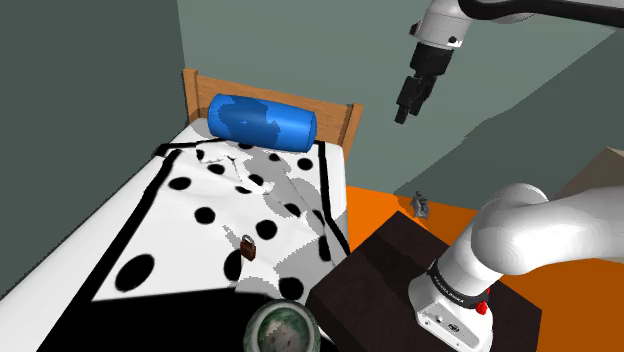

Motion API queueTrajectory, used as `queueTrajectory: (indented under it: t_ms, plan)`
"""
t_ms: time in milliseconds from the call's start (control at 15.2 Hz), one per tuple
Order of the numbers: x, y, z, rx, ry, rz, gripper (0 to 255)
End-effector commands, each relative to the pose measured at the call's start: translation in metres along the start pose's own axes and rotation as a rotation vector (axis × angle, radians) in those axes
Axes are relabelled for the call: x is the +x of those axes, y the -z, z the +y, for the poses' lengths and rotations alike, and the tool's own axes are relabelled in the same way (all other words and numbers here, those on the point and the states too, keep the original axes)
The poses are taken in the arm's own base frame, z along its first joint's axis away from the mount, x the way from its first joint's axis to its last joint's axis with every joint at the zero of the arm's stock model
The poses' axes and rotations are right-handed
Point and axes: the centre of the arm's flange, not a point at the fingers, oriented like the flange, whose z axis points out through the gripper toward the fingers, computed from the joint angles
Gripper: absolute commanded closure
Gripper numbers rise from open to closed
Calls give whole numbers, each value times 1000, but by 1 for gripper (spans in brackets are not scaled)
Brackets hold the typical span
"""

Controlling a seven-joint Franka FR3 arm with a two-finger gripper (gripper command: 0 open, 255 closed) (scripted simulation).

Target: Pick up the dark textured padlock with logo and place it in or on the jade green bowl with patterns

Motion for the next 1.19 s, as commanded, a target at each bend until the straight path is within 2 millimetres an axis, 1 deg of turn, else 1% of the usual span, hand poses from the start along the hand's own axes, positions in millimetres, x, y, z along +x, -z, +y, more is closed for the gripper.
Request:
queueTrajectory:
  t_ms: [0, 1122]
  plan:
    - [0, 0, 0, 0, 0, 0, 0]
    - [83, -170, -122, -14, 26, 14, 0]
